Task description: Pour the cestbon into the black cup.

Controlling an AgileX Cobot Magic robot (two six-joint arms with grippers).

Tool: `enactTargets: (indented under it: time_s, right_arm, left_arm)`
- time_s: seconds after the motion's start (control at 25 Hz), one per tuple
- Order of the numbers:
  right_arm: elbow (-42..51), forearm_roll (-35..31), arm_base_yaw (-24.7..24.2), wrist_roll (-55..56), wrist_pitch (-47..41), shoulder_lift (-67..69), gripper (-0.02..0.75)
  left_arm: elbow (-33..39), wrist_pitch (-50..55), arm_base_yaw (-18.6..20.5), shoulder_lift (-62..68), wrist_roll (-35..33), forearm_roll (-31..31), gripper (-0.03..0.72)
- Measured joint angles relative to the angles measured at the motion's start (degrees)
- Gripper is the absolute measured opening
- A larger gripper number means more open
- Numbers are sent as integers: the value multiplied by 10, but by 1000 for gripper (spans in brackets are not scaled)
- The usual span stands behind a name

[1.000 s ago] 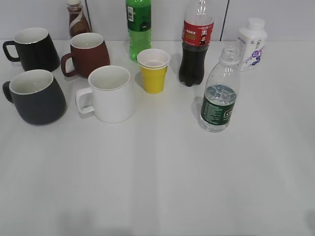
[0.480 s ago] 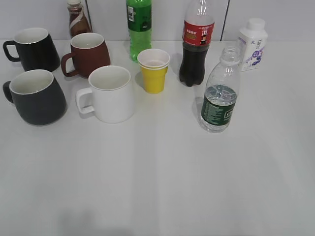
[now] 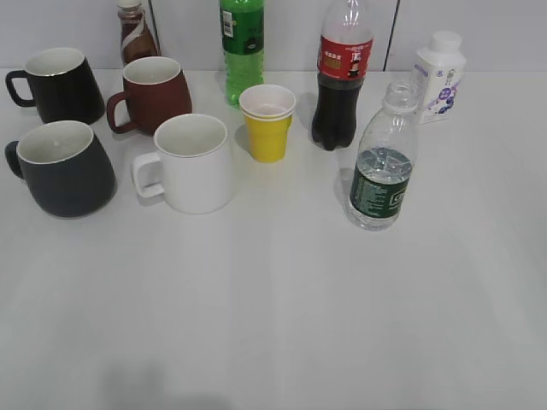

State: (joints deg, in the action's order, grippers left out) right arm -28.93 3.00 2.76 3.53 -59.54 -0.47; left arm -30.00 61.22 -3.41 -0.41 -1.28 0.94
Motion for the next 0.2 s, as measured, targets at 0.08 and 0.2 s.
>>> enactTargets:
  time_s: [0.08,0.2]
  right_arm:
    - [0,0,0,0,0,0,593]
    - [0,0,0,0,0,0,593]
  left_arm:
    - [0,0,0,0,0,0,286]
    - [0,0,0,0,0,0,272]
